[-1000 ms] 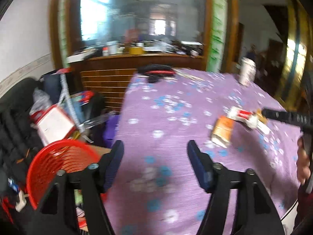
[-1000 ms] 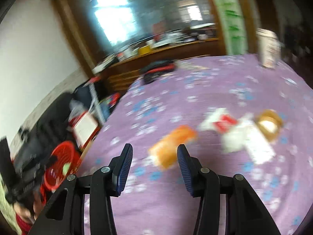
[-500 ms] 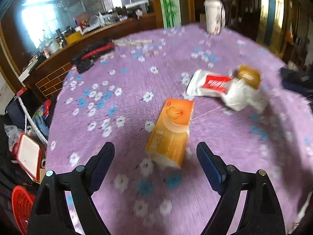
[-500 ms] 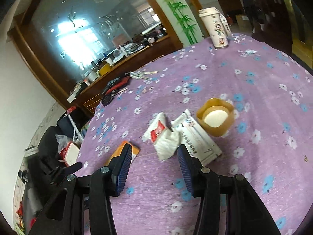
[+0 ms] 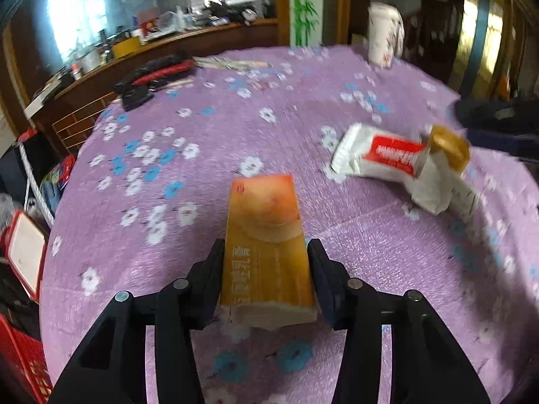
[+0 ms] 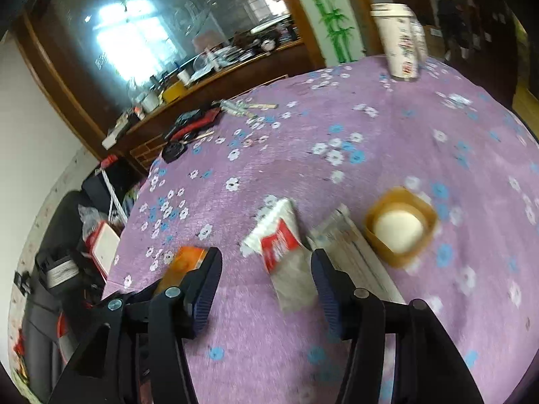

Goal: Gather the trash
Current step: 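Grasp the orange box with the left tool while the right tool grasps the white tissue pack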

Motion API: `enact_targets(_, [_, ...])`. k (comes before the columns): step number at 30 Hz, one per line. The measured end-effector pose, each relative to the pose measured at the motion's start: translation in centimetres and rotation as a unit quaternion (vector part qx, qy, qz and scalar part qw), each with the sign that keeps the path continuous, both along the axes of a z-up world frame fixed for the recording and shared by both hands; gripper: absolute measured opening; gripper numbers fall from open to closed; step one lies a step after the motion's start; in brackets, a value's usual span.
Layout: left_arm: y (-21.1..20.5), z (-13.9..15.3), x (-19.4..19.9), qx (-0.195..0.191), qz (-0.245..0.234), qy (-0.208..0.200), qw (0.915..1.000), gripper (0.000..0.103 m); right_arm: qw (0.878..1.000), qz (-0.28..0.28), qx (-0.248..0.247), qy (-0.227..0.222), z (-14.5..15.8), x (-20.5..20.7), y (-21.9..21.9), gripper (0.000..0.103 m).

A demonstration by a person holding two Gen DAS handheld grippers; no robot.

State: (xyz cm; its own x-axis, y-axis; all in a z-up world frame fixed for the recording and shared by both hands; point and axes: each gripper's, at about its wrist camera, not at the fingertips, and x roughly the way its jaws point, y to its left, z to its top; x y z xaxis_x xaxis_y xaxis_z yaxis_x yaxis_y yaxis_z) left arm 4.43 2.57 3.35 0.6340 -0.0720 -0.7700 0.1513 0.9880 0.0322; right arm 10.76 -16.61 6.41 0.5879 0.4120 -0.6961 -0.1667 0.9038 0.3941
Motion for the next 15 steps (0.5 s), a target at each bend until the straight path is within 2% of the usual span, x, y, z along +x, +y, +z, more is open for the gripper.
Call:
enact_targets(3, [1.3, 1.1, -0.6, -0.013, 0.02, -0.029, 0.9993, 0.044, 0.999, 0.006, -0.052, -0.008, -1.4, 1.8, 1.5, 0.06])
enact_targets(7, [2.4, 1.6, -0.6, -0.019, 0.035, -0.05, 0.998, 0.044, 0.997, 0.03, -0.07, 0.001, -3.2, 2.5, 2.3, 0.06])
enact_targets(9, [2.7, 1.2, -0.2, -0.031, 0.031, -0.041, 0.9982, 0.044, 0.995, 0.052, -0.091, -0.007, -3.6, 2.1, 2.9, 0.06])
enact_targets(12, [3.1, 0.5, 0.6, -0.041, 0.033, -0.019, 0.9984, 0.044, 0.986, 0.068, -0.15, -0.027, -4.3, 1.6, 4.1, 0.062])
enact_targets(15, [3.7, -0.2, 1.4, -0.045, 0.044, 0.0, 0.998, 0.044, 0.972, 0.069, -0.223, -0.037, -5.3, 1.3, 5.3, 0.062])
